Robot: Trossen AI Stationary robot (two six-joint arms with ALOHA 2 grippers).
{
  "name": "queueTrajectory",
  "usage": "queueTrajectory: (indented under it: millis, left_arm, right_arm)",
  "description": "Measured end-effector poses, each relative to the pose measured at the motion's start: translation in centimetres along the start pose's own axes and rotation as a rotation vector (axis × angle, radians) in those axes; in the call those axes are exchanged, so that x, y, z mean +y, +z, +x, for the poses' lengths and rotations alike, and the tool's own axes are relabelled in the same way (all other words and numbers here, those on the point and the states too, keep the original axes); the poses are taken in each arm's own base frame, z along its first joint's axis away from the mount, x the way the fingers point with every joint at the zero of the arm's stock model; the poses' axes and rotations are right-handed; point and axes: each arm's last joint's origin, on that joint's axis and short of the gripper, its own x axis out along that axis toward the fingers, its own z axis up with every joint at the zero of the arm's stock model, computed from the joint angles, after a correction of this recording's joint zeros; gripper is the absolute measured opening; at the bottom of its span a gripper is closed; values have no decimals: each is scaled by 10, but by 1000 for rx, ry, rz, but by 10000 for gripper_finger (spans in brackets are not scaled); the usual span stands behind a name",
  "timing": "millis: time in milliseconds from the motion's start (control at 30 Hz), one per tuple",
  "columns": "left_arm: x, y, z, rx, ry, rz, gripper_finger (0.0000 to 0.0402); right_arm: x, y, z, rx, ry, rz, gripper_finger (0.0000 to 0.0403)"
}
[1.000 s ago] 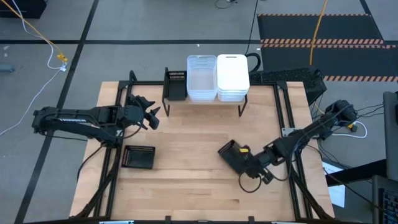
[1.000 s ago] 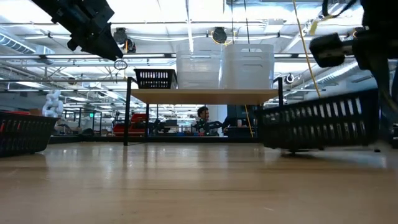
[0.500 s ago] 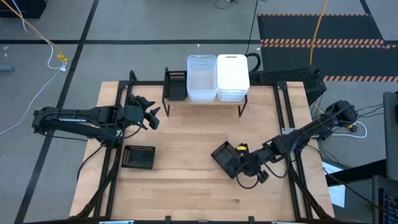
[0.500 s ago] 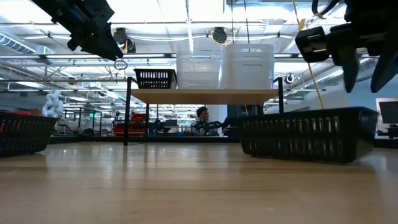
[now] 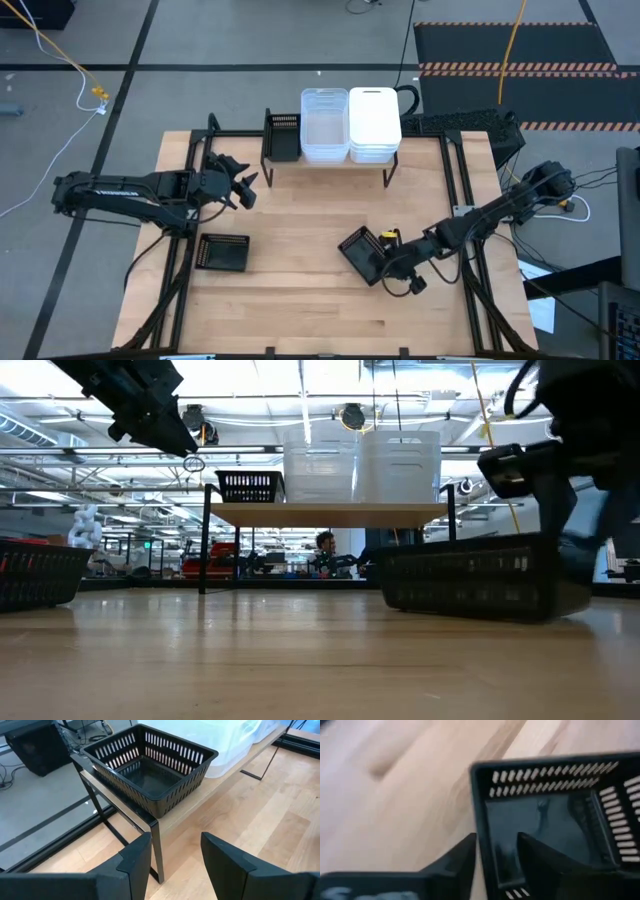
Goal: Stack baskets on shelf by color
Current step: Stack the right black bin on top of the black bin on the shelf
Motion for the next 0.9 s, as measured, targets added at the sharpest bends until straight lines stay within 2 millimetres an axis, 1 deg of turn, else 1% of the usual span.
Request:
queueTrajectory:
  millis: [67,133,167,200,433,533,633,800,900]
  left_arm:
    - [0,0,0,-2,2,-1,175]
    - [0,0,0,-5,9,-1,175]
    - [0,0,0,-6,12,-1,175]
    - [0,0,0,-6,12,-1,175]
    - [0,-1,0,5,14,6,175]
    - [0,-3,-1,14,15,11,175]
    - [0,-3,-1,13,13,12,175]
    - [0,-3,-1,12,13,12,175]
    - [0,-3,-1,12,13,11,175]
  right_arm:
    - [-3,4,0,-43,25,25,85]
    - [-4,7,-1,-89,74,31,33]
    - [-5,9,-1,-106,98,29,17]
    - [-6,9,0,-113,115,28,11]
    - [-8,5,6,-71,115,22,45]
    - [-8,6,6,-83,109,-45,71]
    - [-9,6,6,-79,72,-96,106]
    - [-9,4,7,-72,59,-93,157]
    - [-8,-6,10,-57,53,-52,162]
